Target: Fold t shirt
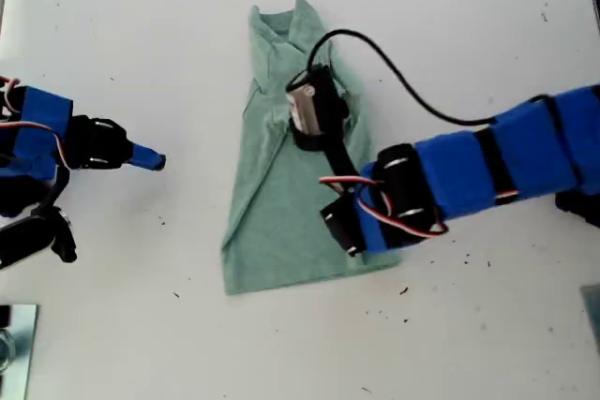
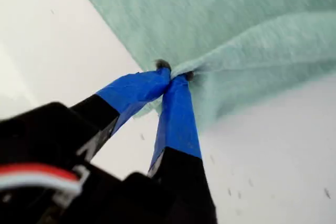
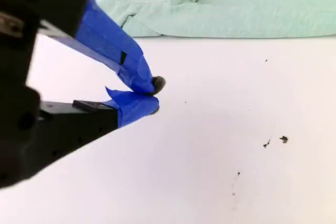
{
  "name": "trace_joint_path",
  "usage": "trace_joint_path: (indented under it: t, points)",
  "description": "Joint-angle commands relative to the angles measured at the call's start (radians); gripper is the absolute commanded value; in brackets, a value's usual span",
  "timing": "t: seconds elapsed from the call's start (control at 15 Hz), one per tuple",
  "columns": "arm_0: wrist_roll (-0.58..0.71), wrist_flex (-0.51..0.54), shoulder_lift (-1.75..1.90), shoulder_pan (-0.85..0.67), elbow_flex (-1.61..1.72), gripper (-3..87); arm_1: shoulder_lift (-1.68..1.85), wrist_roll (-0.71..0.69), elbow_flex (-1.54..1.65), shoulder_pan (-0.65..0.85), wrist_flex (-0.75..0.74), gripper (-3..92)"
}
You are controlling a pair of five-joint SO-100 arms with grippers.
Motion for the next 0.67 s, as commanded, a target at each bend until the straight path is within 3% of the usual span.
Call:
trace_joint_path:
  t: [0.0, 0.13, 0.2, 0.27, 0.53, 0.6]
  points:
    - [-0.012, 0.003, 0.009, 0.012, -0.008, -0.3, -0.031, -0.034, -0.069, 0.012, -0.181, -0.6]
    - [-0.014, 0.002, 0.011, 0.008, -0.006, -0.3, -0.067, -0.078, -0.058, 0.008, -0.313, 3.0]
    - [-0.012, 0.002, 0.011, 0.005, -0.006, -0.3, -0.058, -0.101, -0.074, 0.002, -0.313, 27.8]
    - [-0.012, 0.002, 0.011, 0.005, -0.008, -0.3, -0.012, -0.115, -0.078, 0.002, -0.259, 36.8]
    - [-0.014, 0.003, 0.015, 0.003, -0.005, -0.3, 0.344, -0.086, 0.005, 0.069, 0.16, 27.2]
    - [-0.012, 0.002, 0.017, -0.003, -0.005, -0.3, 0.448, -0.095, 0.101, 0.098, 0.212, 19.9]
